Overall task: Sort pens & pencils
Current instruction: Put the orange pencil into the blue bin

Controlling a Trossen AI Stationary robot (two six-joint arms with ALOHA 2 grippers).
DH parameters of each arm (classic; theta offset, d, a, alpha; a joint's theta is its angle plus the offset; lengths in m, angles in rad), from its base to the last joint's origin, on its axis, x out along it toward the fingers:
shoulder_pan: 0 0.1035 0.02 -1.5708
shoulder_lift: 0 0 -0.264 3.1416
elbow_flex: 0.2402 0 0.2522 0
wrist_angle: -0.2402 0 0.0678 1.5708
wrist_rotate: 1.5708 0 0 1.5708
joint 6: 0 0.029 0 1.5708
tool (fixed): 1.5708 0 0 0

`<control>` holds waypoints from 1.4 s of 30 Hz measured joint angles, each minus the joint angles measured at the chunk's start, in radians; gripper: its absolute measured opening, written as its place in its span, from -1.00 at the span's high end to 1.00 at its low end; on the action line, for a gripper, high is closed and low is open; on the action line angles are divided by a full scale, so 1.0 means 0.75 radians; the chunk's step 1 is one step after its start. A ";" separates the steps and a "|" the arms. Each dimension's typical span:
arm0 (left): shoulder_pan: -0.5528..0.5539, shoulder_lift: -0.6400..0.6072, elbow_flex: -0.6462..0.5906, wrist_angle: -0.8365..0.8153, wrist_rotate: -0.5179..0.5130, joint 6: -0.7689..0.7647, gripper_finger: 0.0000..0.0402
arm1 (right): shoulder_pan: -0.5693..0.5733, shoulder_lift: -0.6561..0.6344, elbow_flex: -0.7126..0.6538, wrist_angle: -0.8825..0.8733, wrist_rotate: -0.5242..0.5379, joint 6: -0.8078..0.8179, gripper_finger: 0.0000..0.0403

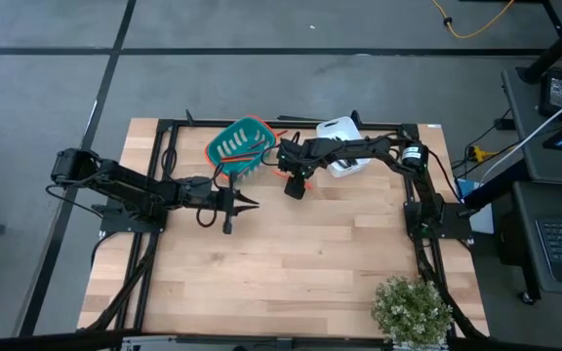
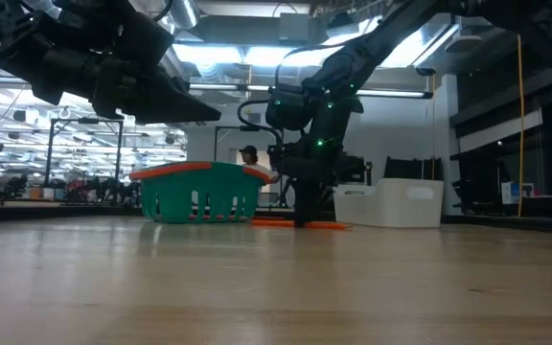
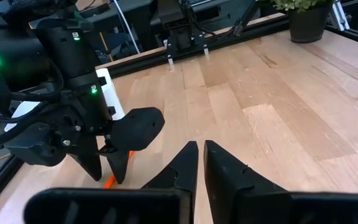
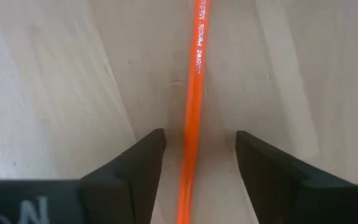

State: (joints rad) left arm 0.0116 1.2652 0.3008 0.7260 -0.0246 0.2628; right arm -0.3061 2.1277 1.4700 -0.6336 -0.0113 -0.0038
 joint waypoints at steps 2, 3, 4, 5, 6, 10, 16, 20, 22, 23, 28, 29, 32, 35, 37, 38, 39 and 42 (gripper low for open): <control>0.000 0.000 0.000 0.000 0.000 -0.001 0.91 | 0.001 0.001 0.000 -0.002 -0.002 0.002 0.02; 0.000 0.000 0.000 0.000 0.000 -0.002 0.92 | 0.001 0.001 0.000 -0.004 -0.005 0.002 0.05; 0.000 0.000 0.000 0.000 0.000 -0.002 0.93 | 0.001 0.001 0.000 -0.006 -0.010 0.002 0.09; 0.000 0.000 0.000 0.000 0.000 -0.002 0.94 | 0.001 0.001 -0.001 -0.008 -0.014 0.003 0.13; 0.000 0.000 0.000 0.000 0.000 -0.003 0.95 | 0.002 0.001 -0.001 -0.010 -0.016 0.008 0.18; 0.000 0.000 0.000 0.000 0.000 -0.003 0.98 | 0.003 0.001 -0.001 -0.018 -0.025 0.030 0.41; 0.000 0.000 0.000 0.000 0.000 -0.003 0.98 | 0.003 0.001 -0.002 -0.026 -0.073 0.033 0.72; -0.001 0.000 0.000 0.000 0.000 -0.003 0.93 | 0.003 0.001 -0.002 -0.037 -0.094 0.034 0.86; -0.001 0.000 0.000 0.000 0.000 -0.003 0.90 | 0.003 0.000 -0.002 -0.047 -0.109 0.036 0.91; -0.001 0.000 0.000 0.000 0.000 -0.003 0.89 | 0.005 -0.001 -0.002 -0.050 -0.131 0.036 0.93; -0.001 0.001 0.000 -0.001 0.000 -0.083 0.85 | 0.025 0.001 -0.003 -0.048 -0.237 0.034 0.91; -0.001 0.001 0.000 0.000 0.001 -0.101 0.84 | 0.034 0.001 -0.003 -0.047 -0.236 0.035 0.91; -0.001 0.001 0.000 -0.001 0.001 -0.103 0.85 | 0.059 0.001 -0.003 -0.045 -0.236 0.035 0.91; -0.001 0.001 0.000 -0.001 0.001 -0.103 0.89 | 0.089 0.001 -0.003 -0.024 -0.235 0.036 0.93; -0.001 0.001 0.000 -0.001 0.000 -0.103 0.91 | 0.112 0.001 -0.004 0.009 -0.252 0.037 0.93; -0.001 0.001 0.000 -0.001 0.000 -0.103 0.92 | 0.125 0.002 -0.004 0.029 -0.269 0.039 0.93; -0.001 0.001 0.000 -0.001 0.000 -0.103 0.94 | 0.136 0.004 -0.004 0.053 -0.280 0.040 0.93; -0.001 0.001 0.000 -0.001 0.001 -0.103 0.97 | 0.171 0.007 -0.006 0.128 -0.296 0.055 0.94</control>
State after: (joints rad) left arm 0.0113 1.2655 0.3008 0.7254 -0.0242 0.1853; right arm -0.1777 2.1326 1.4654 -0.5373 -0.2336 0.0373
